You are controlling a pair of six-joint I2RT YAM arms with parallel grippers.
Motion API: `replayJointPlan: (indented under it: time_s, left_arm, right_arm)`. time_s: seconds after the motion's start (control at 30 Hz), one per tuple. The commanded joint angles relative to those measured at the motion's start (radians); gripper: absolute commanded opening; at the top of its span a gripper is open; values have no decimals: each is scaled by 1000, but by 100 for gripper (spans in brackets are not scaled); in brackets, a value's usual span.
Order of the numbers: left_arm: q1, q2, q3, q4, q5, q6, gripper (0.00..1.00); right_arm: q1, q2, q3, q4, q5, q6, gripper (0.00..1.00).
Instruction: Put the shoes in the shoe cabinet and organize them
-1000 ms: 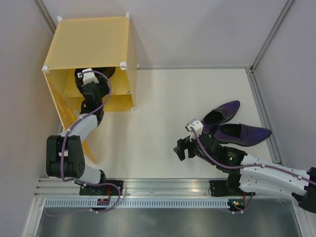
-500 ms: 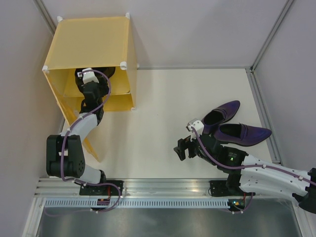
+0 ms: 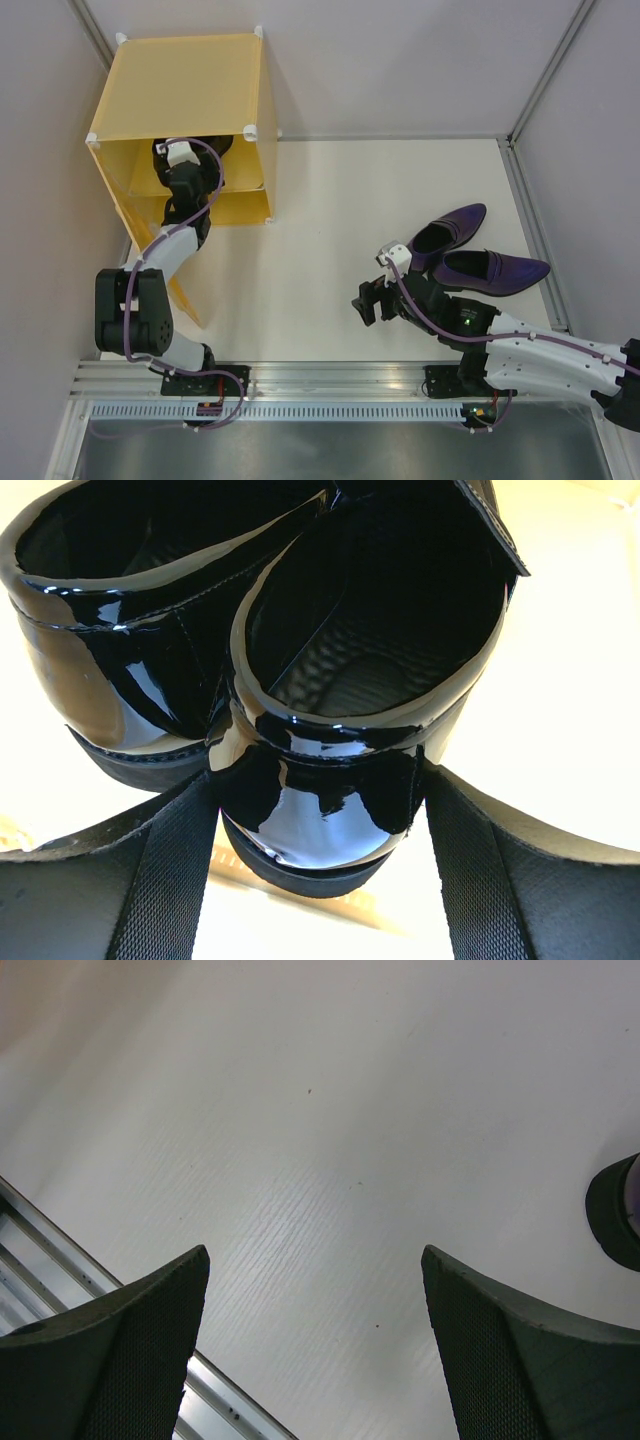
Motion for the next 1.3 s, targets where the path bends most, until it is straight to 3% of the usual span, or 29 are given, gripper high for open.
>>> replayJointPlan:
  time_s: [0.0,0.43,0.93,1.27]
  left_arm:
    - [-4,29,50,40,20,-58,75]
    - [-41,41,87,28,4,-59,80]
    - [-68,43,107,-6,1,-50,97]
    - [-71,-80,54,-106,-33,-82,100]
  right_arm:
    - [3,5,-8,36,13,-1,90]
    - [1,27,-5,51,7,-5,90]
    - [3,5,-16,45,15,3,90]
    - [1,-28,1,21,10,8,90]
